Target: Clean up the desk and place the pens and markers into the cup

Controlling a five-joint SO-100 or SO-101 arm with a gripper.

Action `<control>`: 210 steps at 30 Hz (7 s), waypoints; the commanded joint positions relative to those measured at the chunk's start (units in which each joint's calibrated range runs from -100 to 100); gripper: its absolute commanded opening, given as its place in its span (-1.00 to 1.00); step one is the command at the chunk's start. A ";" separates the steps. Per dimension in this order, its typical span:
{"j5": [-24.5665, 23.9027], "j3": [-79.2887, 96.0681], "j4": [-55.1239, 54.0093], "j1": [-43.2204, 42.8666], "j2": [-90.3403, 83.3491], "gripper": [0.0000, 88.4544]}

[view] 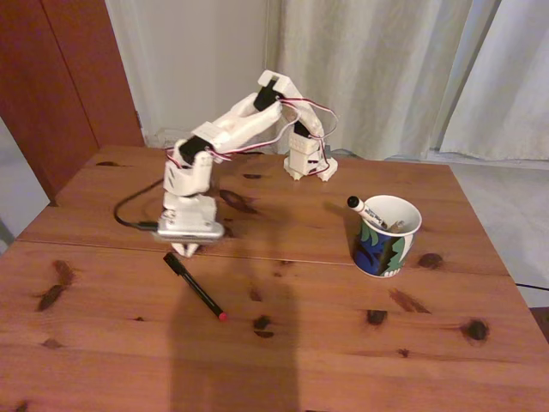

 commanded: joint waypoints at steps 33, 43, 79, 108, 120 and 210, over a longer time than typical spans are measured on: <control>12.77 -1.08 6.83 -8.33 -10.06 -0.98; 15.60 -1.08 6.83 -6.00 -10.14 -0.98; 20.00 -1.17 7.18 -3.74 -10.14 -0.41; 19.69 -0.27 7.61 -8.97 -9.23 -0.41; 19.69 -0.36 7.52 -8.97 -9.23 -0.41; 19.69 -0.36 29.80 -7.61 -10.14 -0.42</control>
